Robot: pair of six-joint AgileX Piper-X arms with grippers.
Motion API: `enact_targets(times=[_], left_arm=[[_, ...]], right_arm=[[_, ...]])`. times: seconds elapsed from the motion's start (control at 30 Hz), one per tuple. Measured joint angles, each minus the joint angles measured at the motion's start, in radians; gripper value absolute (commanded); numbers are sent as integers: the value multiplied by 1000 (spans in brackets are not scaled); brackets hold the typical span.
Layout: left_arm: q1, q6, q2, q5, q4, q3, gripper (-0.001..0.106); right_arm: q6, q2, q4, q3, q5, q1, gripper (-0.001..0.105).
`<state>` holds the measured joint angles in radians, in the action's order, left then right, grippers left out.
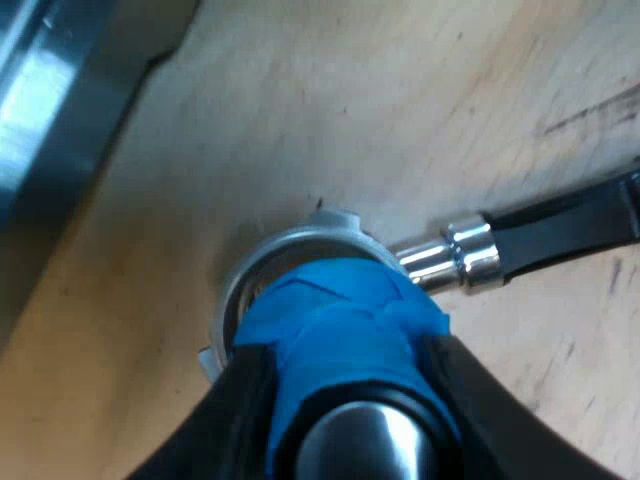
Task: Grind coffee beans and then tamp
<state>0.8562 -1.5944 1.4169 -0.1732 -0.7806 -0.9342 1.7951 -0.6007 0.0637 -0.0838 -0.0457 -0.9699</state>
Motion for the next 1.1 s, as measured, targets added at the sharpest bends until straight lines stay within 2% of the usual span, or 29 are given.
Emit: enact_targets(times=[0.7,1.1], left_arm=[[0,0,14,-10,35,7,0],[0,-34,39,-2,87,32,0]], right_arm=[[0,0,0,0,0,0,54],[0,0,0,0,0,0,54]])
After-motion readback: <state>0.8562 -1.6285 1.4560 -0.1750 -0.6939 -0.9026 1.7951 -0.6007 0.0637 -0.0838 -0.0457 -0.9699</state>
